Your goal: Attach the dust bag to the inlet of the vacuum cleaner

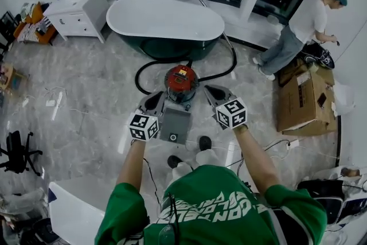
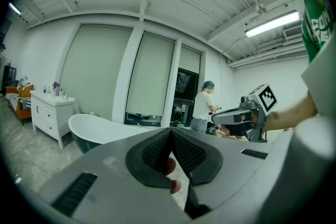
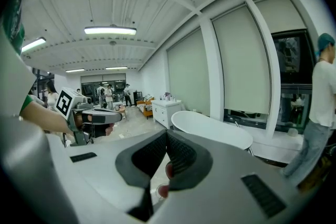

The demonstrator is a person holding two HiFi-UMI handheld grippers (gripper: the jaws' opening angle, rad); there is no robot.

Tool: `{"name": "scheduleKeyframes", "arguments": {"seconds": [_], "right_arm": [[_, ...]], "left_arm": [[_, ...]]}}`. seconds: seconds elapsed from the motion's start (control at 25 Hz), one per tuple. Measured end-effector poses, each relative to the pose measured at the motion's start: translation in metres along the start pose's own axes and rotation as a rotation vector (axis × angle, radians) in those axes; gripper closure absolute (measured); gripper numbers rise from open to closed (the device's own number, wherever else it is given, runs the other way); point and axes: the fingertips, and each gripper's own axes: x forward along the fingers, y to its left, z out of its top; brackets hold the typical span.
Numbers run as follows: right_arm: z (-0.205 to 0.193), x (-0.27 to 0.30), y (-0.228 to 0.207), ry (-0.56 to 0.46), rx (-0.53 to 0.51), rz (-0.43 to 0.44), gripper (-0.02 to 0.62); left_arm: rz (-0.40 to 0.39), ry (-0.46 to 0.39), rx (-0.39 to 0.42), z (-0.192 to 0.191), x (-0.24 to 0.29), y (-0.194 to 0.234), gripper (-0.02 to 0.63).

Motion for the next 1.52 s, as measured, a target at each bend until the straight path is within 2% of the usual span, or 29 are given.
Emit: {"name": "scheduleKeyframes", "arguments": {"seconds": [0.28, 0.52, 0.76, 1.24, 1.52], "right_arm": [[-0.01, 0.026, 0.005, 0.022, 0.005, 0.036, 0.588], [-0.016, 0.049, -0.011, 0.024, 0.025, 0.043, 0.588], [-0.03, 0.075, -0.027, 0.036, 0.037, 0.069, 0.588], [-0.099, 0.133, -0.053, 0.106, 0.018, 0.125, 0.588], [-0.146, 0.172, -0.061, 0.103, 0.015, 0.157, 0.588]], "left_arm": [[0.025, 0.025, -0.019, -0.013, -0.005, 0.024, 0.609], [0.043, 0.071, -0.025, -0.029, 0.009, 0.041, 0.609], [0.017, 0.116, -0.05, -0.051, 0.025, 0.052, 0.609], [0.045, 0.148, -0.051, -0.125, 0.061, 0.091, 0.609], [0.046, 0.147, -0.049, -0.18, 0.075, 0.115, 0.609]]}}
